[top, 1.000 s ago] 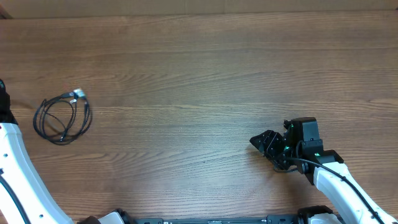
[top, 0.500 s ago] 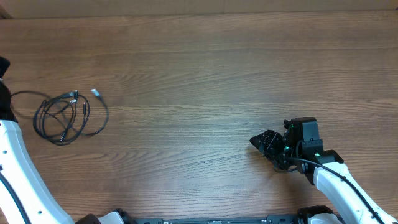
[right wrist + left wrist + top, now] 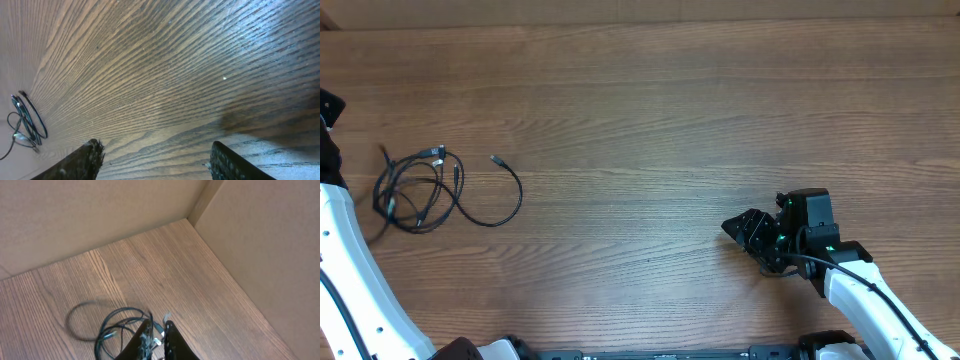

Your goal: Untangle cables

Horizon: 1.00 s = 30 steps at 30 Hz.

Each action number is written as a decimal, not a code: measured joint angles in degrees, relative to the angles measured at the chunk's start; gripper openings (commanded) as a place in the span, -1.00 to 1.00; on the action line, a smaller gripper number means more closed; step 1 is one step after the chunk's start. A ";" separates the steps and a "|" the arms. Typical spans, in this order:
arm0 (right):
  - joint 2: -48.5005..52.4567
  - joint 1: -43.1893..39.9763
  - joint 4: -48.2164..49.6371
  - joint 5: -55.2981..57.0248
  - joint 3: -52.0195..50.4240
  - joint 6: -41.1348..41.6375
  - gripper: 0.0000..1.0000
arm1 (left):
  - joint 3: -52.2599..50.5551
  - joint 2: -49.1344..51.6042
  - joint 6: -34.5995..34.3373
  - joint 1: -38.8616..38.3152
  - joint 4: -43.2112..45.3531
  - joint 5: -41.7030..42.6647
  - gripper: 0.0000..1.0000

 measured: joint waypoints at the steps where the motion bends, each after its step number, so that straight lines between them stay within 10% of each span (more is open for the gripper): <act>1: 0.00 0.00 -0.02 -0.02 0.00 0.00 0.34 | 0.00 0.00 0.00 0.00 0.00 0.00 -0.53; 4: 0.00 0.00 -0.02 -0.02 0.00 0.02 0.34 | 0.00 0.00 -0.13 0.00 -0.04 0.22 0.24; 11: 0.00 0.00 -0.02 -0.02 0.00 0.02 0.34 | 0.00 0.02 -0.04 -0.02 -1.53 5.42 0.76; 20: 0.00 0.00 0.09 -0.02 0.00 0.02 0.34 | 0.00 3.08 0.11 -5.03 -12.76 20.15 0.82; 30: 0.00 0.00 0.09 0.00 0.00 0.04 0.34 | -4.07 15.80 0.42 -16.11 -24.50 18.53 0.75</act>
